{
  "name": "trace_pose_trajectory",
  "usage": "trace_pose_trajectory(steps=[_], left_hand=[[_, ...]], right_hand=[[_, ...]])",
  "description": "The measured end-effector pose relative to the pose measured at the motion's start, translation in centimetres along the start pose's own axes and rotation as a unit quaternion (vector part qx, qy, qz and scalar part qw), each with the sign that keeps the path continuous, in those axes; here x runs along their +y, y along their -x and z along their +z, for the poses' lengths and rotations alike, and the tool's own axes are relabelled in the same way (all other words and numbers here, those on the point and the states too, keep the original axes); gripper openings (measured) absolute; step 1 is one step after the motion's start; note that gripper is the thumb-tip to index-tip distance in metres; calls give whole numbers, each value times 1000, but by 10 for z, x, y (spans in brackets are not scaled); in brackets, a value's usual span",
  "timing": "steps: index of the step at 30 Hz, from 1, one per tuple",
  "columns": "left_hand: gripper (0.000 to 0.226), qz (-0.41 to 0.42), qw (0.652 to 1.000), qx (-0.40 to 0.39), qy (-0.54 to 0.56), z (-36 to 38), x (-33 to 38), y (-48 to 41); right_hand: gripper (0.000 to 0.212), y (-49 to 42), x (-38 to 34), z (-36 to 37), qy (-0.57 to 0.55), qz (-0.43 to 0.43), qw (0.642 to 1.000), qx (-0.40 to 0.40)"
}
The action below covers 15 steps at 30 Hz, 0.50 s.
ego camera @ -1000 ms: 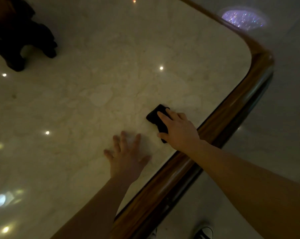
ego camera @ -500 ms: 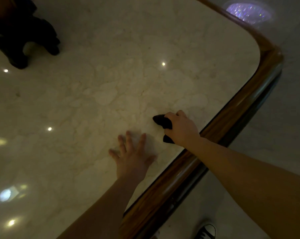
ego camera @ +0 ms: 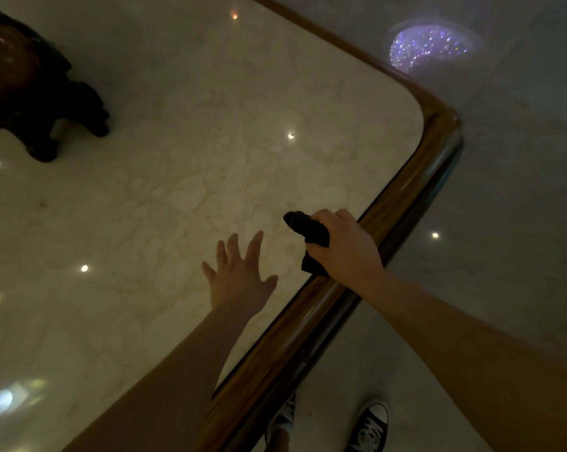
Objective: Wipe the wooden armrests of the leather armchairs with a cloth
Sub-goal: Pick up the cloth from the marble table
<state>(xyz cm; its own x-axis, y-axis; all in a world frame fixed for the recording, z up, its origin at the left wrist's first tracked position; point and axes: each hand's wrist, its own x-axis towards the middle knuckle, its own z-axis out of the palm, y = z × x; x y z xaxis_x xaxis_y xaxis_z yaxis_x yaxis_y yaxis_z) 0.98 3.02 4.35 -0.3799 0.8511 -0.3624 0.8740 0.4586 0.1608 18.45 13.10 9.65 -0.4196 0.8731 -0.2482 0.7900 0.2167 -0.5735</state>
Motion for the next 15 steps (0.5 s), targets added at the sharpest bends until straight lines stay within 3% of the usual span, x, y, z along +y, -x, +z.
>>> trace_pose_trajectory(steps=[5, 15], left_hand=[[81, 48, 998, 43, 19, -45, 30, 34], [74, 153, 986, 57, 26, -126, 76, 103]], right_hand=[[34, 45, -5, -52, -24, 23, 999, 32], [37, 156, -18, -131, -90, 132, 978, 132]])
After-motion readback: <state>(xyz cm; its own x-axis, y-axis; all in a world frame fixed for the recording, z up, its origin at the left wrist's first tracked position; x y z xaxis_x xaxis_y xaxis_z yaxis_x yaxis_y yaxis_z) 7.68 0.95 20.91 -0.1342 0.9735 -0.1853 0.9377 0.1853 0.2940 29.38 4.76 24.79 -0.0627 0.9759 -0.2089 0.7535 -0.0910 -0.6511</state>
